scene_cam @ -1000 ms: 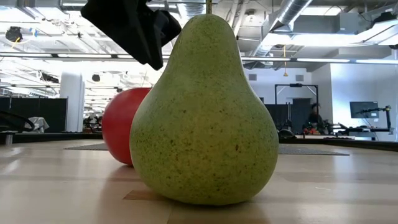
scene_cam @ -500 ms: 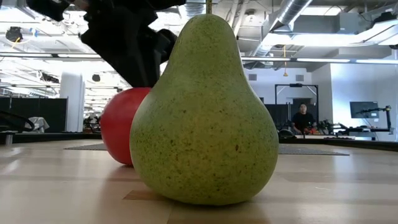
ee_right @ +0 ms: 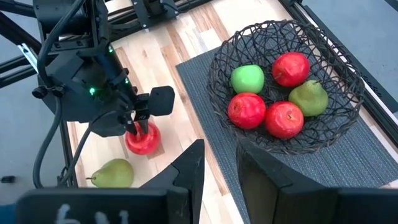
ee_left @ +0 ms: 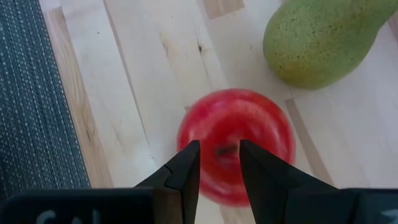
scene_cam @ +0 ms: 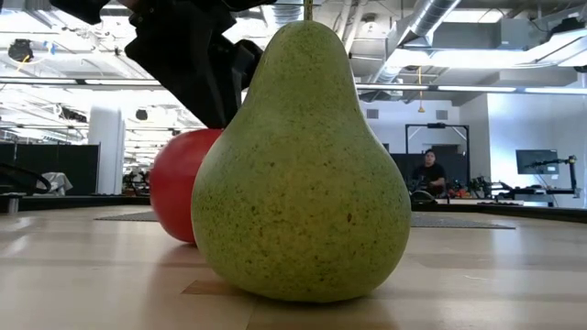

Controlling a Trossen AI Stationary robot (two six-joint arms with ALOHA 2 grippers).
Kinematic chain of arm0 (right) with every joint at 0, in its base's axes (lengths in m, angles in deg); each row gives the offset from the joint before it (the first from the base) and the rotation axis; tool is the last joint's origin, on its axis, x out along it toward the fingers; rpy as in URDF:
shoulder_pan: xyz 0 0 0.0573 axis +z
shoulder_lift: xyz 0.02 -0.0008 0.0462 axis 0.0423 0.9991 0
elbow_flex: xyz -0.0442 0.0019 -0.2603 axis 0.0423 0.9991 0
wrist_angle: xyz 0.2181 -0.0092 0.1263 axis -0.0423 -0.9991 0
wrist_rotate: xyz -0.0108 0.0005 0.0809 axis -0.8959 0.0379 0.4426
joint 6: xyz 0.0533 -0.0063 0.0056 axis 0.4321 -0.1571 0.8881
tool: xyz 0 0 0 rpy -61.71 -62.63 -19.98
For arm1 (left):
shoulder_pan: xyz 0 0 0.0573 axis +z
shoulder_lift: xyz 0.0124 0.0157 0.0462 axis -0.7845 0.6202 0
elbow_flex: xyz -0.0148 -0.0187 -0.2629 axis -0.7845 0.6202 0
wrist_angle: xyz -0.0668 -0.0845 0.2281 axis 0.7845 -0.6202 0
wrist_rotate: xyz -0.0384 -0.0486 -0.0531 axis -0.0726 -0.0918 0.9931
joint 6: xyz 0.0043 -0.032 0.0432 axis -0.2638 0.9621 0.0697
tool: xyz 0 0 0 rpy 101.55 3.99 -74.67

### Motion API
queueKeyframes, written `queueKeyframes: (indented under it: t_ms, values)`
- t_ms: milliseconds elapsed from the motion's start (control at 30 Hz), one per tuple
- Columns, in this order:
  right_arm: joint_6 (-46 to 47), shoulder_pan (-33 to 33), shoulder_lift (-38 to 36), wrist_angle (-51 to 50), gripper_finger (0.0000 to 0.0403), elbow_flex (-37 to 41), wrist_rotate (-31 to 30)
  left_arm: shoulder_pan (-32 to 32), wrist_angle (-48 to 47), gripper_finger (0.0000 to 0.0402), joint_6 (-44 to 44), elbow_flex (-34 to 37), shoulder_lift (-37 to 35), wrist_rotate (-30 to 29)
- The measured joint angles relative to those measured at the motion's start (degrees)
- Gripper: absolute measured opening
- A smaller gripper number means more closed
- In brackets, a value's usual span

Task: Build produce basket
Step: Put the red apple into the black basket

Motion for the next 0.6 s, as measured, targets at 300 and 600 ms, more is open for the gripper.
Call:
queueKeyframes:
  t_ms: [300, 600]
  values:
    - [-0.26, 0.00, 0.00, -0.29, 0.0114, 0.00, 0.00, 0.00, 0.59, 0.0100, 1.01, 0.00, -0.04, 0.04]
    - [-0.42, 0.00, 0.00, -0.30, 0.0114, 0.02, 0.00, 0.02, 1.06, 0.0100, 2.44, 0.00, 1.53, 2.60]
